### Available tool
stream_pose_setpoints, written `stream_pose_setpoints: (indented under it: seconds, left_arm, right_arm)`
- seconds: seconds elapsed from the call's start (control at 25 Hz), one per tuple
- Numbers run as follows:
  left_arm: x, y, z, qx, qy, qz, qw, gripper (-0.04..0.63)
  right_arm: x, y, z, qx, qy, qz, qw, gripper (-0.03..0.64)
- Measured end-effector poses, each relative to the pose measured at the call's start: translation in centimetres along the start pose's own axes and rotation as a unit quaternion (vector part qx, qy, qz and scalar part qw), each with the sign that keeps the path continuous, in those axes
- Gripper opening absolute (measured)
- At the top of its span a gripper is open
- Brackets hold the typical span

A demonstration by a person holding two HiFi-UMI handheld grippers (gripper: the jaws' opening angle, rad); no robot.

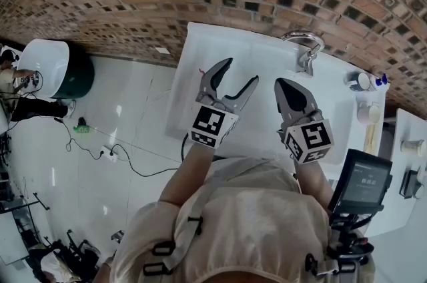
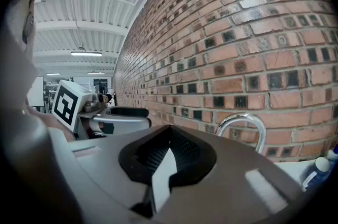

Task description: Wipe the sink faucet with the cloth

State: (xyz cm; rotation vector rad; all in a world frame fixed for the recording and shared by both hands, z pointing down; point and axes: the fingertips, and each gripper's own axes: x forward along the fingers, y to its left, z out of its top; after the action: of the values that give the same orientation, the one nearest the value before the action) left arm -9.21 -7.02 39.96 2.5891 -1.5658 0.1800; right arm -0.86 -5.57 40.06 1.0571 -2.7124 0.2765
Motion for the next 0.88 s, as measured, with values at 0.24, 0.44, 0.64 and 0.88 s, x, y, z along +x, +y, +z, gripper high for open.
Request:
stream_pose_setpoints:
  seconds: [0.24, 0.44, 0.64, 0.88]
  left_arm:
    - [-1.2, 4.8, -4.7, -0.021, 0.047, 0.027, 0.9983, 0.279]
    - [-3.3, 8.0, -10.3, -0.057, 0.106, 0.058, 0.991, 0.279]
    - [-4.1, 9.8, -15.7, -0.085, 0.157, 0.073, 0.9812, 0.278]
    - [-5.0, 10.9, -23.5, -0.11, 0.254, 0.07, 0.9584, 0.256]
  right_arm:
    - [3.8, 1.5, -1.5, 0.011, 0.017, 0.023, 1.0, -0.006]
    - [6.4, 2.7, -2.9, 0.021, 0.032, 0.049, 0.998, -0.006]
    - [8.5, 2.5, -4.7, 0.035, 0.05, 0.047, 0.997, -0.006]
    - [9.3, 2.2, -6.4, 0.049, 0.069, 0.036, 0.996, -0.006]
